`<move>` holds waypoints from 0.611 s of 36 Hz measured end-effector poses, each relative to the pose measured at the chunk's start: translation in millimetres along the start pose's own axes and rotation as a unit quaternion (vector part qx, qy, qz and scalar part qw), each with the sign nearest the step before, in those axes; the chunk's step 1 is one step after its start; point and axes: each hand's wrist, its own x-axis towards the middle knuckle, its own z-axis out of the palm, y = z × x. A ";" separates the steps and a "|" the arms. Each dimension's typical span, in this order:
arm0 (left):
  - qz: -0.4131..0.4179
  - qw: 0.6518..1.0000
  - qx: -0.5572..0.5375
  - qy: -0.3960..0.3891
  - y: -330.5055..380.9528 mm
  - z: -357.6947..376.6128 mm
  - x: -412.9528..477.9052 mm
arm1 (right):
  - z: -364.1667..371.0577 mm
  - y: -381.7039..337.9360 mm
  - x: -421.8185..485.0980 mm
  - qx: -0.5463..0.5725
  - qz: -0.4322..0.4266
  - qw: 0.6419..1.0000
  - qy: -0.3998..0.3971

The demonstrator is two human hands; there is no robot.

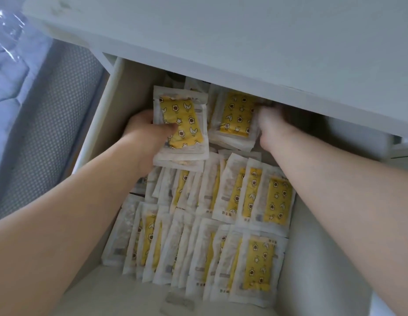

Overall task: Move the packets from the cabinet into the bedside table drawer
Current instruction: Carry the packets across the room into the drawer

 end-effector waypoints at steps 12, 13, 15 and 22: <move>-0.014 1.000 0.018 -0.006 0.5 -0.5 0.3 | 1.2 2.5 5.9 -0.170 -0.030 0.984 -0.035; -0.015 1.000 0.018 -0.005 1.6 0.0 0.6 | 3.1 4.8 7.2 -0.183 -0.030 0.982 -0.028; -0.020 1.000 0.016 -0.004 3.2 1.1 1.3 | 6.4 13.5 12.0 -0.236 -0.051 0.970 0.010; -0.034 0.999 0.031 -0.005 5.3 10.5 3.6 | -3.3 26.5 33.0 -0.280 -0.074 0.957 0.037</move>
